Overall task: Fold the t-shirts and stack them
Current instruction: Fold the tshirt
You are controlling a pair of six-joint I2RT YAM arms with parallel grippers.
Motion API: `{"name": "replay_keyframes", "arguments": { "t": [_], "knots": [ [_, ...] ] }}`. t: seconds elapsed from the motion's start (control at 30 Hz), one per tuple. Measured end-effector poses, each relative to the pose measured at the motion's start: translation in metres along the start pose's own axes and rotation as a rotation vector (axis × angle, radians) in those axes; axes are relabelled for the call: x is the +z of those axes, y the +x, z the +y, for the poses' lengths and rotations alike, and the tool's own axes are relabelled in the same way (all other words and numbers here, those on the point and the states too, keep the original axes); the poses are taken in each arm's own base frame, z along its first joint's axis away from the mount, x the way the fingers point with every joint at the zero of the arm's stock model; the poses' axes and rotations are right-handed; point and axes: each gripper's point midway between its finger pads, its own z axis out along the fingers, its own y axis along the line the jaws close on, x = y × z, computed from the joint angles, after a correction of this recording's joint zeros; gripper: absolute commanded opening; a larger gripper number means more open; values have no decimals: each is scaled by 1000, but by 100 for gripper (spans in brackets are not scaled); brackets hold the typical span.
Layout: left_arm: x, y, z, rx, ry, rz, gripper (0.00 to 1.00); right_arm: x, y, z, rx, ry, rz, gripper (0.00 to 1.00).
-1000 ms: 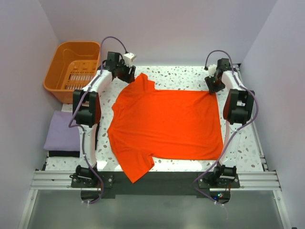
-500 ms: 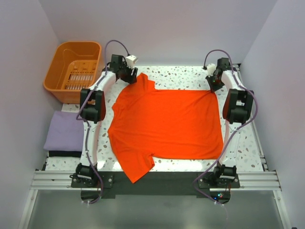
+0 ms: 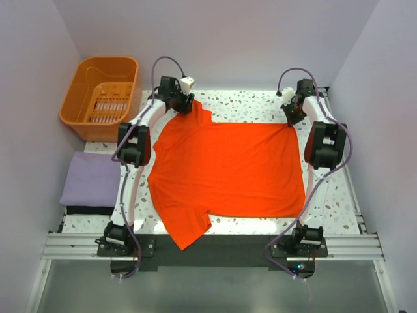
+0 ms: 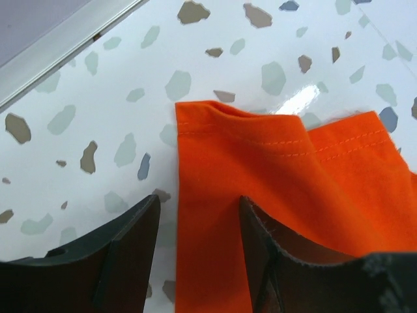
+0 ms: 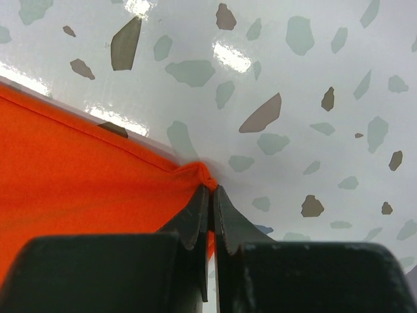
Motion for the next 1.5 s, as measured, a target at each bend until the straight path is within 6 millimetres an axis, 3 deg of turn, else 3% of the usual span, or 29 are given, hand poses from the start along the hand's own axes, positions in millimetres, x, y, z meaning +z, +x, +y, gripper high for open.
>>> {"name": "replay_keyframes", "arguments": {
  "t": [0.13, 0.23, 0.43, 0.6, 0.7, 0.83, 1.07, 1.17, 1.27, 1.5],
  "knots": [
    [7, -4, -9, 30, 5, -5, 45, 0, 0, 0, -11, -2, -1, 0],
    [8, -5, -13, 52, 6, 0, 26, 0, 0, 0, -16, -3, -1, 0],
    [7, -4, -9, 71, -6, 3, 1, 0, 0, 1, -22, -10, -3, 0],
    [4, -9, -2, 69, -8, -25, 0, -1, 0, 1, -20, -22, -7, 0],
    [-9, -14, 0, 69, 1, -48, 0, -3, 2, 4, -18, -41, -7, 0],
    [-50, -31, -6, 81, 23, -84, 0, -14, 2, 6, -24, -65, -13, 0],
    [-125, -79, -29, 179, 51, -210, 0, -54, -8, 7, -62, -76, -68, 0],
    [-140, -75, -37, 205, 62, -215, 0, -69, -11, 8, -85, -81, -86, 0],
    [-146, -59, -43, 213, 67, -188, 0, -78, -9, 12, -108, -92, -91, 0],
    [-165, -16, -50, 200, 35, -95, 0, -91, 19, 23, -156, -136, -45, 0]
  ]
}}
